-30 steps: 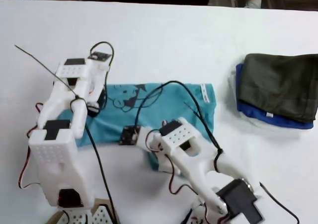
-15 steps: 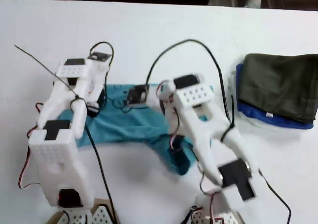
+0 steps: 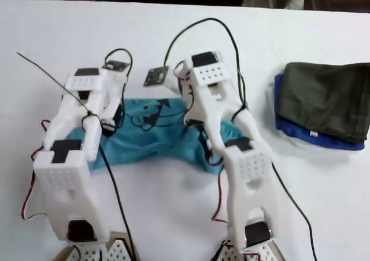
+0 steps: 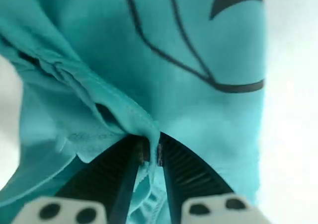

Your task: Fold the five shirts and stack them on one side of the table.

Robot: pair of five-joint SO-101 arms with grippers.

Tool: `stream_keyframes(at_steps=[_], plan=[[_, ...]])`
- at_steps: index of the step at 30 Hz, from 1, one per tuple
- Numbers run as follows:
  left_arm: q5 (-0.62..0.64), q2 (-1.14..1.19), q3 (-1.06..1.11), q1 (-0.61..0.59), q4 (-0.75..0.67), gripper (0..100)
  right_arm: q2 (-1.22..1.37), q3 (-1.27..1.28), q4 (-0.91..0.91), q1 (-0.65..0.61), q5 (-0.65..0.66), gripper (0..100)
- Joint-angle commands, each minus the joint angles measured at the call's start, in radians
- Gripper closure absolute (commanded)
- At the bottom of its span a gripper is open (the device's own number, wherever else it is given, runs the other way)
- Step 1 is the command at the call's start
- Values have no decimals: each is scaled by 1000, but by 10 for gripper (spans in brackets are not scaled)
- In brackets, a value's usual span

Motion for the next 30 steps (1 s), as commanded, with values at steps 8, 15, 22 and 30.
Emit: stream_keyframes(at_steps=[8, 15, 22, 30], plan=[[0, 15, -33, -15, -38, 974, 116, -245, 30, 51, -26, 971], [0, 15, -33, -15, -38, 974, -58, -238, 33, 61, -89, 789], [0, 15, -33, -15, -38, 974, -305, -140, 35, 136, -92, 786], [0, 15, -33, -15, -38, 974, -742, 594, 22, 74, -87, 847]])
